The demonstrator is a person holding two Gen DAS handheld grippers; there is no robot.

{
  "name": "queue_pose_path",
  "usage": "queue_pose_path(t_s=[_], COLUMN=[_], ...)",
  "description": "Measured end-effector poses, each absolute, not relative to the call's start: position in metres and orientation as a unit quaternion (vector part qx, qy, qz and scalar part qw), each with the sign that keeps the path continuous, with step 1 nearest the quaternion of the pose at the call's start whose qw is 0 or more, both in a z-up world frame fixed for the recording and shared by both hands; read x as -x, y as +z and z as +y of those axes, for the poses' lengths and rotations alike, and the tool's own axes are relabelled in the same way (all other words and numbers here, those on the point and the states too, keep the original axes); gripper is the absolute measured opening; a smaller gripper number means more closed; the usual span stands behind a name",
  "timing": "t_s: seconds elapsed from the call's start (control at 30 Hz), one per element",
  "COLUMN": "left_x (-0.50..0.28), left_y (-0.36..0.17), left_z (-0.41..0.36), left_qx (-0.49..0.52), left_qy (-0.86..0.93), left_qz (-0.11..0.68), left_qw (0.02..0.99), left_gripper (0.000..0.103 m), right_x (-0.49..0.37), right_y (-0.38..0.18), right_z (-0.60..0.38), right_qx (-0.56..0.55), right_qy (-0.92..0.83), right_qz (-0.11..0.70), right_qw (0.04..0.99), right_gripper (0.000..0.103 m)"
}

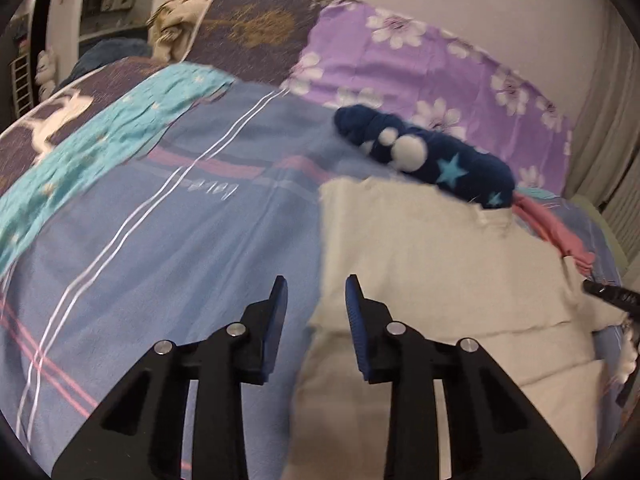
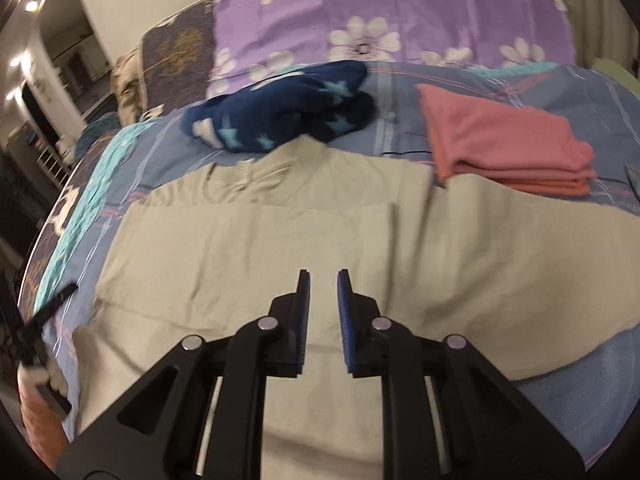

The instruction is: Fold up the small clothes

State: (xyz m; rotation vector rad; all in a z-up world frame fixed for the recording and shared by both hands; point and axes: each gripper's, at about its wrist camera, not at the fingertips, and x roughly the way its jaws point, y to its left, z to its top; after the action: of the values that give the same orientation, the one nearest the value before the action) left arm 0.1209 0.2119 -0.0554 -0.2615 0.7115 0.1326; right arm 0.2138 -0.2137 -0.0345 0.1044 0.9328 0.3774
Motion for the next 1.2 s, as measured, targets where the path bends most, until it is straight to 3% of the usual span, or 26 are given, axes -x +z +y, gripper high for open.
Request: queue_pose_path(t_s=[0.1, 0.23, 0.37, 0.5, 0.63, 0.7, 0.77, 0.83, 1.0, 1.1, 1.2], left_x=[-0.149, -0.188, -0.186, -0.200, -0.246, -0.264, -0.282, -0.283, -0.273, -0.252, -0.237], left_y=[-0.058, -0.109, -0.107, -0.085, -0.087, -0.091, -0.111, -0.126, -0.106, -0.074, -0.046], left_z=[0.186, 0.180, 0.193, 0.210, 0.223, 0.223, 0.217, 0.215, 0.224, 0.223, 0.187], left_qx=[0.093, 0.088, 0.128, 0.127, 0.128, 0.091, -0.017, -0.038, -0.042, 0.023, 0.045], left_qy=[0.041, 0.060, 0.054, 0.089, 0.096, 0.119, 0.200, 0.210, 0.213, 0.183, 0.101], left_qz=[0.360, 0.436, 0.417, 0.380, 0.407, 0.421, 0.452, 0.459, 0.454, 0.414, 0.377], left_qw=[0.927, 0.894, 0.898, 0.912, 0.899, 0.895, 0.869, 0.863, 0.864, 0.892, 0.920], left_gripper=[0.031, 0.031, 0.030, 0.046, 0.048, 0.048, 0.048, 0.048, 0.047, 0.047, 0.048], right_x=[-0.219, -0.224, -0.219, -0.218, -0.211, -0.211, -0.210, -0.210, -0.207, -0.202, -0.189], right_y=[-0.057, -0.099, -0.099, -0.100, -0.098, -0.099, -0.100, -0.101, -0.102, -0.094, -0.079], right_z=[-0.201, -0.212, -0.217, -0.215, -0.209, -0.210, -0.211, -0.212, -0.215, -0.217, -0.232], right_qx=[-0.037, -0.046, -0.039, -0.036, -0.025, -0.027, -0.030, -0.035, -0.046, -0.050, -0.059], right_qy=[0.172, 0.138, 0.150, 0.146, 0.148, 0.147, 0.148, 0.151, 0.157, 0.153, 0.147], right_qz=[0.475, 0.510, 0.503, 0.498, 0.484, 0.481, 0.479, 0.475, 0.467, 0.462, 0.437], right_qw=[0.862, 0.848, 0.850, 0.854, 0.862, 0.864, 0.865, 0.866, 0.869, 0.872, 0.886], right_gripper=[0.015, 0.013, 0.013, 0.014, 0.021, 0.021, 0.021, 0.021, 0.021, 0.023, 0.030])
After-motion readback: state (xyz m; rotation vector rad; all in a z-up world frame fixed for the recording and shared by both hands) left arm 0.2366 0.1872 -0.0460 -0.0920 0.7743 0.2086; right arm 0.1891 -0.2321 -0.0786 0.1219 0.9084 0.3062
